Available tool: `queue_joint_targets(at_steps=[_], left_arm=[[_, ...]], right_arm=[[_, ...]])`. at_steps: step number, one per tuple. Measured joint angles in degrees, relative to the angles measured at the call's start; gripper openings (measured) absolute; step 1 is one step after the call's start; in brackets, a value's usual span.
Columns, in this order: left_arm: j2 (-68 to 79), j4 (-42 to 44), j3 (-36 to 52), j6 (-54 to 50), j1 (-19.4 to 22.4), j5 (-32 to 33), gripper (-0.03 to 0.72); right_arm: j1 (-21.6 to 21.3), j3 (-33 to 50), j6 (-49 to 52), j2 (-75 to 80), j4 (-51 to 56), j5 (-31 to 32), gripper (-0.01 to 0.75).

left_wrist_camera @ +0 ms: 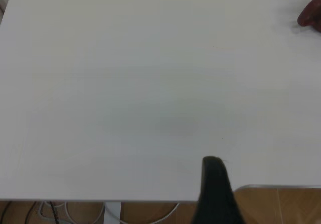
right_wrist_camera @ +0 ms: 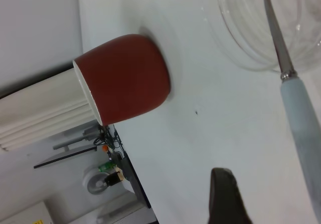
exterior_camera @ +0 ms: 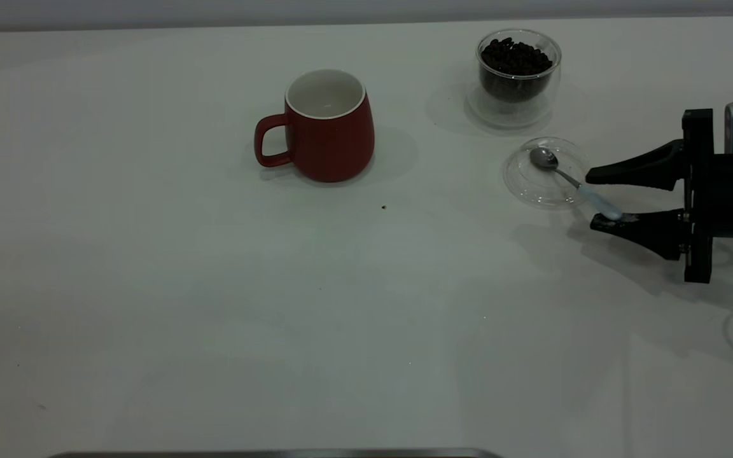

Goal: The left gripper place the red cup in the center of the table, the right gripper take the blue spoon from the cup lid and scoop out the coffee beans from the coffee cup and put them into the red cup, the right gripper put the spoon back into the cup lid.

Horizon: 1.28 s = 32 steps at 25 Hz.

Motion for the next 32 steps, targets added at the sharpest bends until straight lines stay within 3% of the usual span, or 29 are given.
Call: queue_joint_targets(at_steps=[10,15,20,26,32], left_arm=[[0.0,0.0,0.0,0.0,0.0,0.0,0.587],[0.0,0.0,0.0,0.0,0.0,0.0,0.587],[0.0,0.0,0.0,0.0,0.0,0.0,0.587],[0.0,0.0,0.0,0.1,0.0,0.0,0.587],[0.0,0.0,0.0,0.2,0.0,0.0,0.587]], right_arm=[[-2.4,8.0,2.5,-12.7,-4.3,-13.7,0.494],[-4.0,15.2,3.9,-29.4,-9.6,-21.7,0.494],[-4.0,20.5,11.7,-50.5,-21.3,-26.5,0.494],[-4.0,21.6,32.1,-75.5,-44.3,-25.8,0.494],[-4.0,21.9,50.4,-96.1,-64.8,-18.0,0.494]])
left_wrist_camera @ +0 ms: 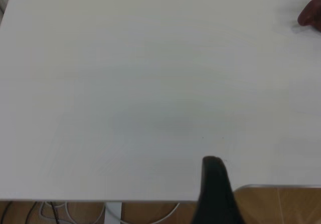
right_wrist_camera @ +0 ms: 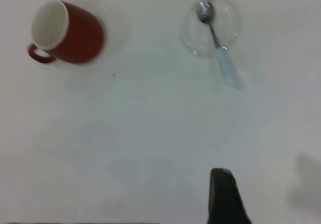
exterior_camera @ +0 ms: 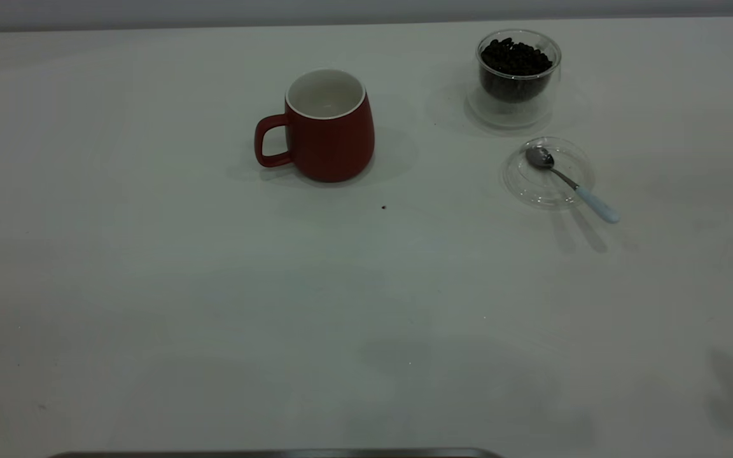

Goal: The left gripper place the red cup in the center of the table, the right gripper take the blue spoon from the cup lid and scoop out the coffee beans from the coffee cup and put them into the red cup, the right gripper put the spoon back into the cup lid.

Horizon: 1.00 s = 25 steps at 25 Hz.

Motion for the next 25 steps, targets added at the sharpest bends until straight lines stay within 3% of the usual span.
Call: queue_joint_targets(at_steps=[8,18,25], left_arm=[[0.0,0.0,0.0,0.0,0.0,0.0,0.587],[0.0,0.0,0.0,0.0,0.0,0.0,0.587],[0.0,0.0,0.0,0.0,0.0,0.0,0.587]], right_arm=[[0.0,0.2,6.2,-21.8,-15.7,11.4,0.494],[0.0,0.2,6.0,-41.8,-18.1,13.3,0.494],[0.0,0.2,8.8,-45.5,-25.0,15.6,0.494]])
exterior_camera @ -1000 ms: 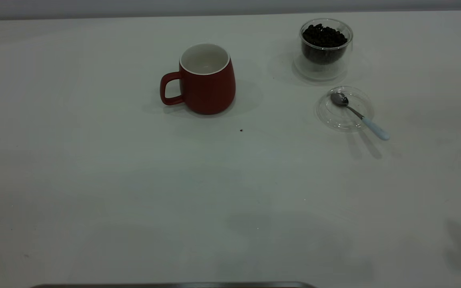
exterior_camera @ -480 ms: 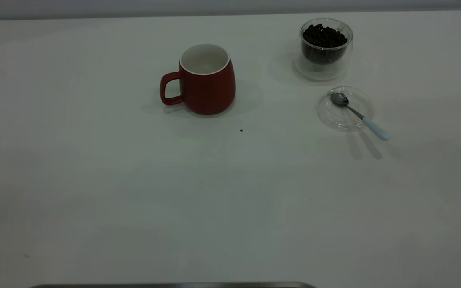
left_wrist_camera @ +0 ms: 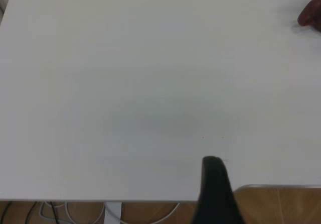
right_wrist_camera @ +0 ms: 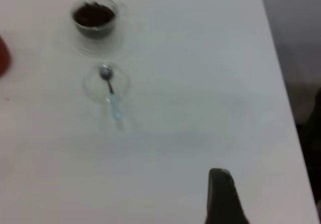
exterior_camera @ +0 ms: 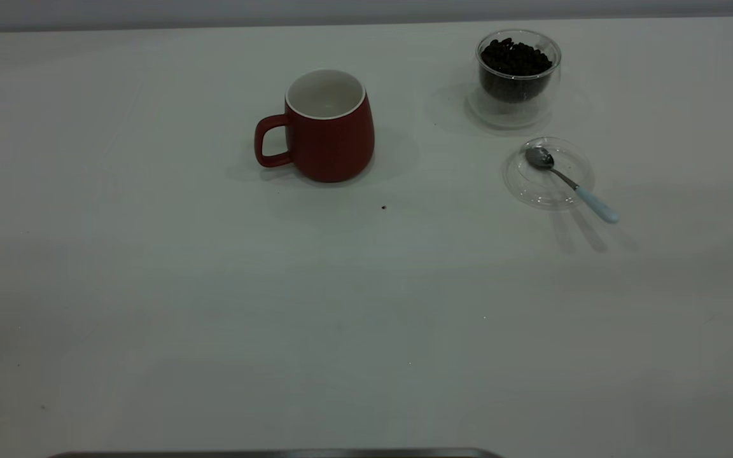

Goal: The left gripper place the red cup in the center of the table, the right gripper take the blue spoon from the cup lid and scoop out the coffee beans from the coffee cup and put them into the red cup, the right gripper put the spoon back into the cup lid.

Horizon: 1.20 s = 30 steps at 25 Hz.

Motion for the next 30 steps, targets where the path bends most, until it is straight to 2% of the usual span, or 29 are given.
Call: queue_joint_targets(at_steps=[3,10,20,30], left_arm=[[0.0,0.0,0.0,0.0,0.0,0.0,0.587],[0.0,0.0,0.0,0.0,0.0,0.0,0.587],[0.0,0.0,0.0,-0.1,0.0,0.0,0.587],[0.0,0.0,0.0,-0.1,0.0,0.0,0.587]], right_arm=[[1.8,0.0,1.9,-0.1,-3.8,2.0,0.494],[10.1,0.5,5.5,-0.6,-6.2,2.6,0.494],[11.5,2.4,7.1,-1.1,-7.5,2.4,0.494],[20.7,2.4,8.9,-7.4,-8.9,2.5,0.494]])
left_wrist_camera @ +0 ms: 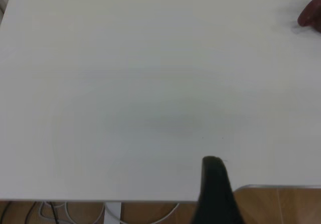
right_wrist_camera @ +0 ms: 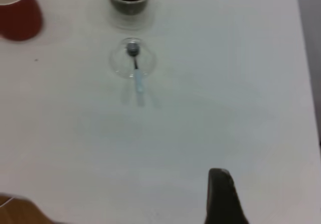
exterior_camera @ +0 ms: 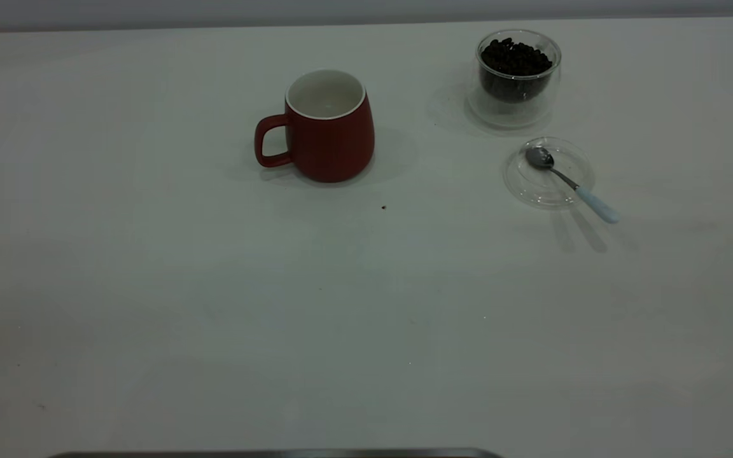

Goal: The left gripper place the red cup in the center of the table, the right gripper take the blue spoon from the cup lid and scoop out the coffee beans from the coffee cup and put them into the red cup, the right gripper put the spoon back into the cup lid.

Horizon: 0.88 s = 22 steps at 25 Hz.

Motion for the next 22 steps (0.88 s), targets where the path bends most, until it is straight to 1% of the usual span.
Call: queue_joint_targets(at_steps=[22], left_arm=[[0.0,0.0,0.0,0.0,0.0,0.0,0.587]], right_arm=[[0.3,0.0,1.9,0.0,-2.6,0.0,0.494]])
